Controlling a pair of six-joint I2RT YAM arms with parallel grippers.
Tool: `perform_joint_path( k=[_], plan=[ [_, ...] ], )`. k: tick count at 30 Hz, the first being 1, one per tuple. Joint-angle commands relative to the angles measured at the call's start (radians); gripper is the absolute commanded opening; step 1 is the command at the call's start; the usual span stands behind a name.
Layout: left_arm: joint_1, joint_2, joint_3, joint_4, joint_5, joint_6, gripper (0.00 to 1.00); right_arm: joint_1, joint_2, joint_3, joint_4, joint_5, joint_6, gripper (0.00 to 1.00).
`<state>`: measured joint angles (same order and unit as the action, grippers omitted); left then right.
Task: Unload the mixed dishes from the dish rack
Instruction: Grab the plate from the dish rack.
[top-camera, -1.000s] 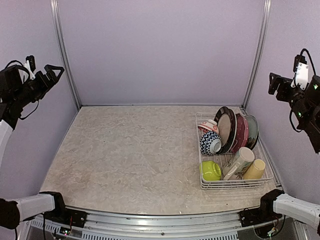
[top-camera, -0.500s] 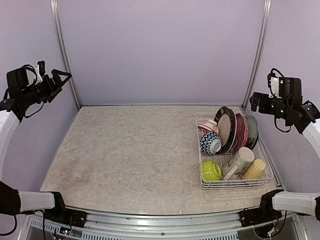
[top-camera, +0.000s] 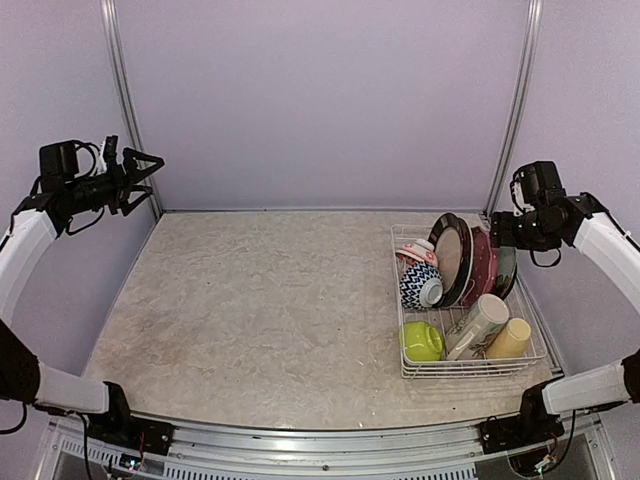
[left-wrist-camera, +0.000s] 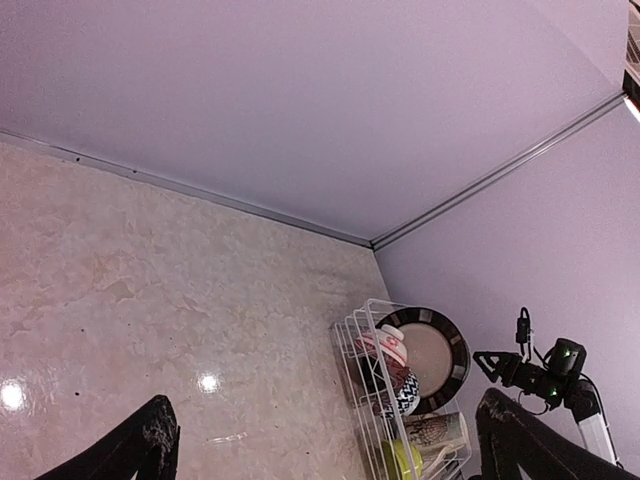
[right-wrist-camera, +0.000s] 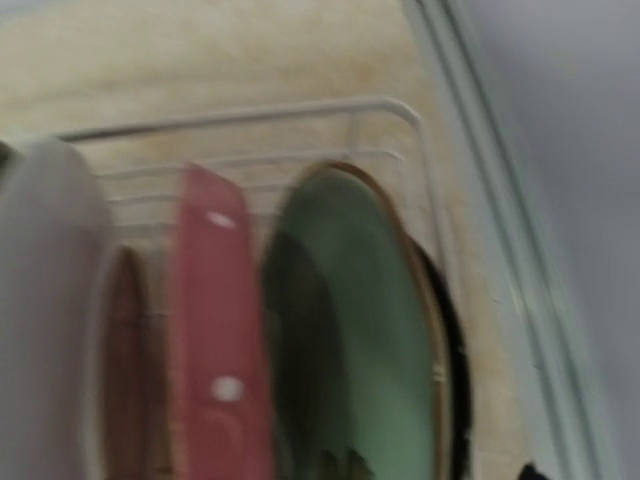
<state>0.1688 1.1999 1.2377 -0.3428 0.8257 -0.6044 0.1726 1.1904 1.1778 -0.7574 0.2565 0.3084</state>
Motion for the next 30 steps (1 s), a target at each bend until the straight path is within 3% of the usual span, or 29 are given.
perform_joint_path(
  k=[1, 4, 7, 21, 30],
  plan=[
    [-0.033, 0.018, -0.014, 0.028, 0.062, -0.026, 0.99, -0.006, 0.026, 0.020, -0.065, 0.131, 0.003, 0.81],
    [-0.051, 0.027, -0.014, 0.026, 0.062, -0.026, 0.99, -0.028, 0.050, 0.007, -0.032, 0.122, -0.019, 0.70],
    [-0.060, 0.028, -0.014, 0.026, 0.062, -0.025, 0.99, -0.083, 0.067, -0.008, 0.020, -0.018, -0.025, 0.57],
    [-0.092, 0.059, -0.006, 0.011, 0.089, -0.017, 0.99, -0.137, 0.097, -0.093, 0.166, -0.006, -0.005, 0.55],
    [-0.100, 0.088, -0.004, 0.010, 0.100, -0.022, 0.99, -0.139, 0.174, -0.131, 0.197, -0.001, 0.007, 0.31]
  ],
)
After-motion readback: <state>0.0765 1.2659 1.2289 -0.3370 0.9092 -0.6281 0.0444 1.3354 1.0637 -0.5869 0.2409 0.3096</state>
